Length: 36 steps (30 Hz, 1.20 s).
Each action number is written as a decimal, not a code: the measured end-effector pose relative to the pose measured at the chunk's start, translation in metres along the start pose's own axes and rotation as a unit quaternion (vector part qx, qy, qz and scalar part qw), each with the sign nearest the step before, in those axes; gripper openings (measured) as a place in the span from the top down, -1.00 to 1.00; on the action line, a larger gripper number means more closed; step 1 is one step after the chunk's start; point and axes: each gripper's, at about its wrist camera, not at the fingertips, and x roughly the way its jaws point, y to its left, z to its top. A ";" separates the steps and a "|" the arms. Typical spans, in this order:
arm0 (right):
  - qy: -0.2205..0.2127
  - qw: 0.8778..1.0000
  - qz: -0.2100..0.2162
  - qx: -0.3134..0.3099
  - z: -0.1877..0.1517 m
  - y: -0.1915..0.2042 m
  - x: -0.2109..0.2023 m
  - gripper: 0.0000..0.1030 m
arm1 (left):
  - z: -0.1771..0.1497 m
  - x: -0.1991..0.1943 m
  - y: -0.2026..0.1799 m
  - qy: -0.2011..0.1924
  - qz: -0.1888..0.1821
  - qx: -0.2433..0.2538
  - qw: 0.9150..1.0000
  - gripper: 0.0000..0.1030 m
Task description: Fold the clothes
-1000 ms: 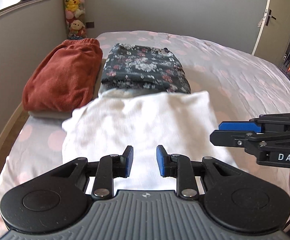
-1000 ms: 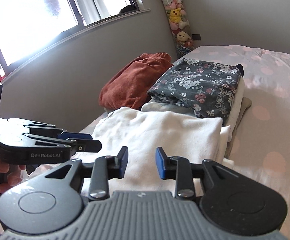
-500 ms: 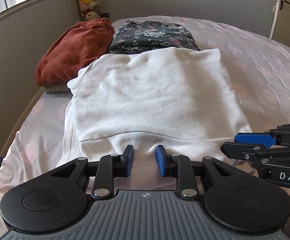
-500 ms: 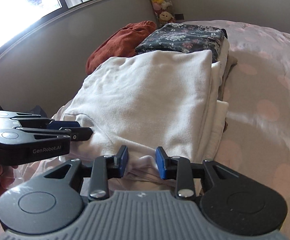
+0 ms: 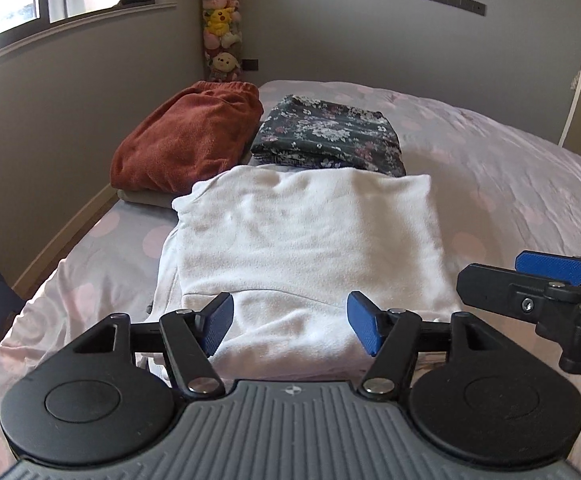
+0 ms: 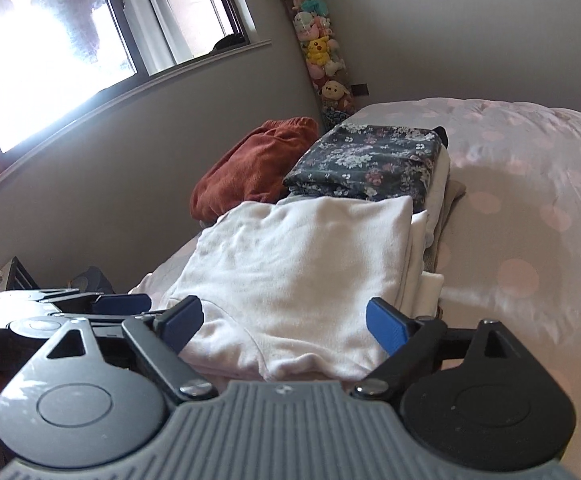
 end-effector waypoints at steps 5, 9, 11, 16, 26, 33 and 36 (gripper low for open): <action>-0.040 0.998 -0.035 -0.023 0.007 0.011 -0.024 -0.89 | 0.004 -0.023 -0.003 -0.037 0.028 -0.019 0.999 -0.27; -0.054 0.996 -0.067 -0.030 0.009 0.019 -0.039 -0.90 | 0.009 -0.039 -0.008 -0.048 0.048 0.000 0.998 -0.44; -0.050 0.997 -0.052 -0.017 0.010 0.017 -0.044 -0.91 | 0.008 -0.048 -0.013 -0.062 0.075 0.008 0.995 -0.44; -0.031 0.999 -0.041 0.004 0.006 0.015 -0.048 -0.91 | -0.001 -0.062 -0.018 -0.082 0.089 0.012 0.993 -0.44; 0.000 0.999 -0.046 0.012 -0.018 0.013 -0.051 -0.92 | -0.030 -0.055 -0.030 -0.041 0.089 0.024 0.995 -0.44; 0.008 0.999 -0.043 0.015 -0.030 0.009 -0.058 -0.92 | -0.039 -0.056 -0.035 -0.025 0.084 0.021 0.996 -0.44; 0.006 0.999 -0.044 0.015 -0.031 0.009 -0.063 -0.92 | -0.041 -0.058 -0.039 -0.024 0.087 0.024 0.996 -0.44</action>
